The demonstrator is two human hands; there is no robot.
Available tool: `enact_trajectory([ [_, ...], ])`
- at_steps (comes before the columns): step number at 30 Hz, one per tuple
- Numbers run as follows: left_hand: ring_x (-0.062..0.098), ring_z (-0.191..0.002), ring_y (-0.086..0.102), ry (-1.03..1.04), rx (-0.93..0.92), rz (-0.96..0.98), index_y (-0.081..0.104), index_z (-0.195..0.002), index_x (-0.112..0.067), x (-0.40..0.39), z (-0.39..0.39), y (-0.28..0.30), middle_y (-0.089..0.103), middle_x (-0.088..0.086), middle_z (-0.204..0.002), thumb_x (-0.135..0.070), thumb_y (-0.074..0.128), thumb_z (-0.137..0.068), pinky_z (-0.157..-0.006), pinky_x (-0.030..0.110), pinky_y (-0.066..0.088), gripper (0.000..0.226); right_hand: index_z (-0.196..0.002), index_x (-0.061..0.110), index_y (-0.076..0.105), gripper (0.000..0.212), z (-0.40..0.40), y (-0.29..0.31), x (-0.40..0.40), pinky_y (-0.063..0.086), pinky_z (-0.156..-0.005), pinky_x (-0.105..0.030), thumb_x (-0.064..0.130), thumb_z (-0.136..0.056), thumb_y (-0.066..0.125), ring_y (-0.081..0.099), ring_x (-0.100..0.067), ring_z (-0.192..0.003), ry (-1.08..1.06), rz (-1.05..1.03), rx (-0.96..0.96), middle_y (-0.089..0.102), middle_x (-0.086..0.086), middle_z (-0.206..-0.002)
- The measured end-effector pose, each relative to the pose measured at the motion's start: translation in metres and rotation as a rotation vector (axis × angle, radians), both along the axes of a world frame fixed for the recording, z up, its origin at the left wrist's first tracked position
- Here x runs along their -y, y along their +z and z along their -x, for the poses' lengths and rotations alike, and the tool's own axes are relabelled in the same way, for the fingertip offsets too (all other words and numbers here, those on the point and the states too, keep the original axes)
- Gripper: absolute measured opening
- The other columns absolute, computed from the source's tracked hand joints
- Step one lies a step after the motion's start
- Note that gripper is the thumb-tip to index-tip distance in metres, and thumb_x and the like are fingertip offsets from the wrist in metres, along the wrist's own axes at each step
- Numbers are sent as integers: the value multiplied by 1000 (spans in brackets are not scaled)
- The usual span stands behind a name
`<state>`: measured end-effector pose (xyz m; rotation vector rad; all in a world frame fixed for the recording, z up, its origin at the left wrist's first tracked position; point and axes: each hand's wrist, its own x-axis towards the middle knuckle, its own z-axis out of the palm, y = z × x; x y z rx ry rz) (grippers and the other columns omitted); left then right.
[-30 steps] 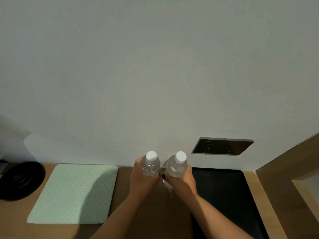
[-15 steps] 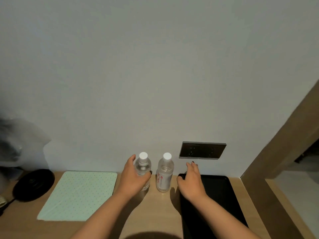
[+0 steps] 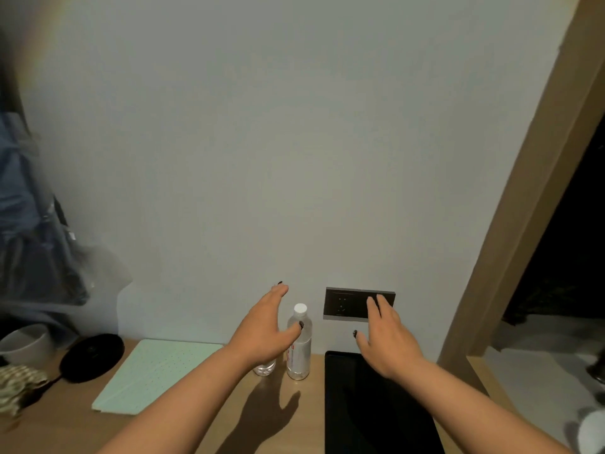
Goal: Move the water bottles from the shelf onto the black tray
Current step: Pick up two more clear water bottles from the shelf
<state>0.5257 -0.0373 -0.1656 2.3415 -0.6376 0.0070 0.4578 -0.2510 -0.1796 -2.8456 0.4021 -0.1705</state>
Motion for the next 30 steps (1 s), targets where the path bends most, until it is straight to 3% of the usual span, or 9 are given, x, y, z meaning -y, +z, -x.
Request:
enact_trajectory([
  [4, 12, -147, 12, -97, 99, -171, 13, -151, -22, 15, 11, 22, 11, -4, -160, -41, 52, -88, -117, 29, 18, 76, -150, 8, 11, 76, 16, 24, 18, 20, -118, -37, 49, -94, 41, 13, -26, -147, 21, 121, 26, 16, -12, -158],
  [9, 15, -147, 14, -198, 144, -201, 13, -151, -19, 38, 23, 50, 13, 0, -160, -41, 50, -91, -117, 30, 18, 74, -151, 6, 3, 80, 48, 62, 29, 10, -119, -37, 51, -95, 38, 3, -28, -148, -13, 216, -4, 4, -14, -160],
  [12, 18, -146, 19, -245, 84, -134, 16, -151, -17, 49, 35, 66, 18, 1, -159, -38, 48, -93, -116, 31, 19, 70, -150, 7, 8, 81, 68, 79, 25, 16, -118, -40, 55, -93, 40, 6, -28, -148, -95, 221, -26, 6, -14, -160],
  [16, 21, -145, 21, -345, 94, -169, 17, -150, -14, 54, 47, 82, 20, 4, -158, -35, 46, -94, -117, 32, 19, 67, -140, 5, 31, 73, 94, 99, 6, 31, -111, -42, 57, -91, 41, 23, -29, -143, -216, 264, -20, 33, -14, -149],
  [21, 24, -138, 33, -479, 95, -206, 26, -145, -9, 49, 74, 92, 31, 8, -152, -34, 47, -94, -111, 32, 28, 60, -145, 4, 26, 80, 139, 110, -22, 28, -114, -44, 59, -89, 43, 15, -30, -146, -377, 236, -24, 28, -13, -153],
  [27, 23, -147, 14, -648, 182, -243, 16, -149, -7, 48, 122, 105, 18, 10, -158, -37, 43, -97, -118, 35, 18, 67, -137, 5, 37, 72, 216, 108, -50, 38, -107, -42, 58, -88, 44, 34, -29, -135, -570, 204, -63, 40, -14, -143],
  [30, 24, -148, 7, -734, 251, -246, 17, -149, -6, 46, 153, 109, 18, 12, -158, -35, 43, -97, -118, 36, 15, 65, -137, 3, 36, 70, 259, 107, -66, 34, -108, -41, 55, -90, 43, 31, -31, -136, -637, 233, -137, 37, -15, -144],
])
